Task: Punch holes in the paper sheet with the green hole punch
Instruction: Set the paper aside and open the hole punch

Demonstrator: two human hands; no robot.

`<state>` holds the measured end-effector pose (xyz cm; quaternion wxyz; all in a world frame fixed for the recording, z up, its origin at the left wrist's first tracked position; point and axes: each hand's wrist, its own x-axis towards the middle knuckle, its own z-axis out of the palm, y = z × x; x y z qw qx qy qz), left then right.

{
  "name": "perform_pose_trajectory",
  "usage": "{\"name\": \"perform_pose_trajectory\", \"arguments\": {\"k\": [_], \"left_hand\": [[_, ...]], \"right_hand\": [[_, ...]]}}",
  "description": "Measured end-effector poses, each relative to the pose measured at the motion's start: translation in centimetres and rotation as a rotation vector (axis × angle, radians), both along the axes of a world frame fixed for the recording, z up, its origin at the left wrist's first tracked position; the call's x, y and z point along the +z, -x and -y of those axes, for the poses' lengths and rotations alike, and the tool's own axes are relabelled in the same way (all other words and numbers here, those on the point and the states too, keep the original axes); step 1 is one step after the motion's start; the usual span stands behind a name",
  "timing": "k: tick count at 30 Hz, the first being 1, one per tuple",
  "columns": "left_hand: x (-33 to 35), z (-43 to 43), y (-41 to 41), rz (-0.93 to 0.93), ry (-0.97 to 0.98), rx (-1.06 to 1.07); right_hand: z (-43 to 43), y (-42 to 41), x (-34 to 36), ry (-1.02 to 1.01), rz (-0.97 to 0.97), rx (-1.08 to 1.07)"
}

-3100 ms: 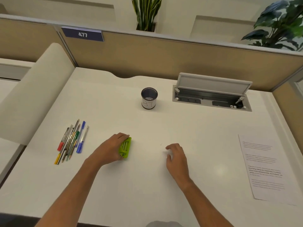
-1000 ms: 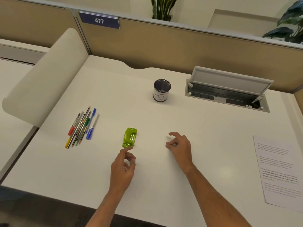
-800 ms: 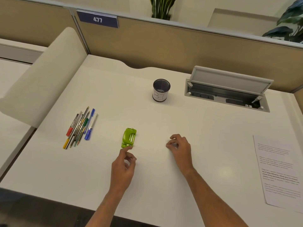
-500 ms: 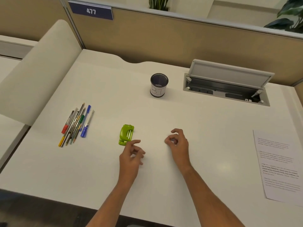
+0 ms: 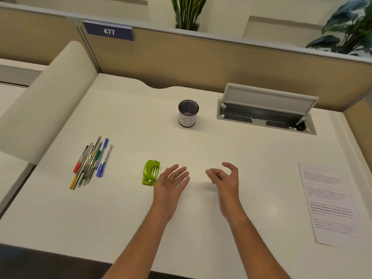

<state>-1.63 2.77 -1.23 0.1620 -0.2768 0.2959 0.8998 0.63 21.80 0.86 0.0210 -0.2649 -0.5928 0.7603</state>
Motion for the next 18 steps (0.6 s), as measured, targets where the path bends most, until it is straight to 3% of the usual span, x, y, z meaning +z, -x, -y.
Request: {"name": "perform_pose_trajectory", "arguments": {"k": [4,9,13,18], "left_hand": [[0.6,-0.7,0.4,0.001,-0.023,-0.02],[1.5,-1.6,1.6,-0.074,0.224,-0.055],[2.9,-1.7,4.4,-0.121,0.399,-0.053],[5.5,-1.0,10.0,-0.15,0.472,0.025]], "right_hand": [[1.8,-0.4,0.6,-0.068,-0.06,0.106],[2.9,1.2,1.1,-0.121,-0.097,0.134],[2.5,5.5,2.6,-0.177,-0.138,0.105],[1.7,13.9,5.5,-0.31,-0.168,0.045]]}}
